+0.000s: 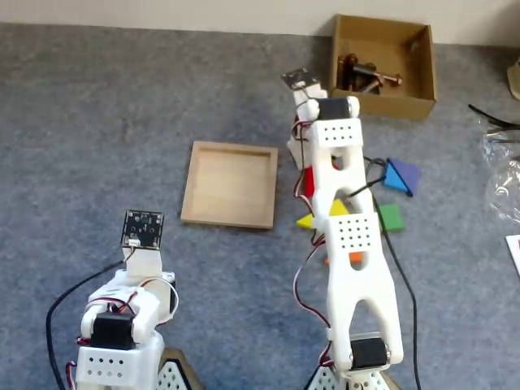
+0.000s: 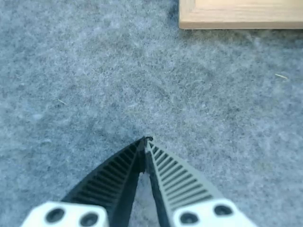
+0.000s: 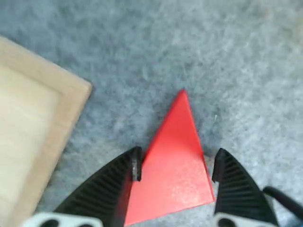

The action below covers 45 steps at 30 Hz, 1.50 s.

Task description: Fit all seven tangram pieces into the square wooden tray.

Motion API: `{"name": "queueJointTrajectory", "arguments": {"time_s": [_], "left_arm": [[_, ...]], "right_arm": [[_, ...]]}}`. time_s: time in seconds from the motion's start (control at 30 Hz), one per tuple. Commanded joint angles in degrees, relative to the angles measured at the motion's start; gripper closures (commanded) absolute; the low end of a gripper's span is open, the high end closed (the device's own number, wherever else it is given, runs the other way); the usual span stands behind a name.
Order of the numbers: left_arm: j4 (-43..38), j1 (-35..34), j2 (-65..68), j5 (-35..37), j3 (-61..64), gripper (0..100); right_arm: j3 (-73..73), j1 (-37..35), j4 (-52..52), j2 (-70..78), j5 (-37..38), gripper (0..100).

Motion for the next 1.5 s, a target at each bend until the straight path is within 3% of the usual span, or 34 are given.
{"name": "queueJointTrajectory", "arguments": {"time_s": [0.0,0.13,0.4,0.67,0.9,1.07,1.37,1.47], "left_arm": [[-0.2,1.0,-0.4,0.4,1.1,99],[-0.2,1.0,-0.4,0.4,1.1,99],[-0.2,1.0,-0.4,0.4,1.1,99],[-0.2,1.0,-0.4,0.4,1.1,99],[-0.2,1.0,-0.4,0.4,1.1,99],[-0.2,1.0,-0.4,0.4,1.1,99],[-0.2,1.0,-0.4,0.4,1.1,99],[-0.2,1.0,-0.4,0.4,1.1,99]], "right_arm": [[-2.5,0.9,1.3,-1.7,1.1,76.7],[-2.5,0.7,1.4,-1.8,2.2,76.7],[-1.9,0.6,1.4,-8.2,-8.6,76.7],[13.1,-0.3,1.2,-18.7,-17.8,76.7],[27.0,-1.1,1.1,-28.3,-30.3,76.7],[31.3,-1.2,0.4,-27.1,-31.3,76.5],[24.1,-0.6,-0.7,-22.3,-31.6,76.2],[23.2,-0.3,-0.7,-22.2,-31.4,71.7]]}}
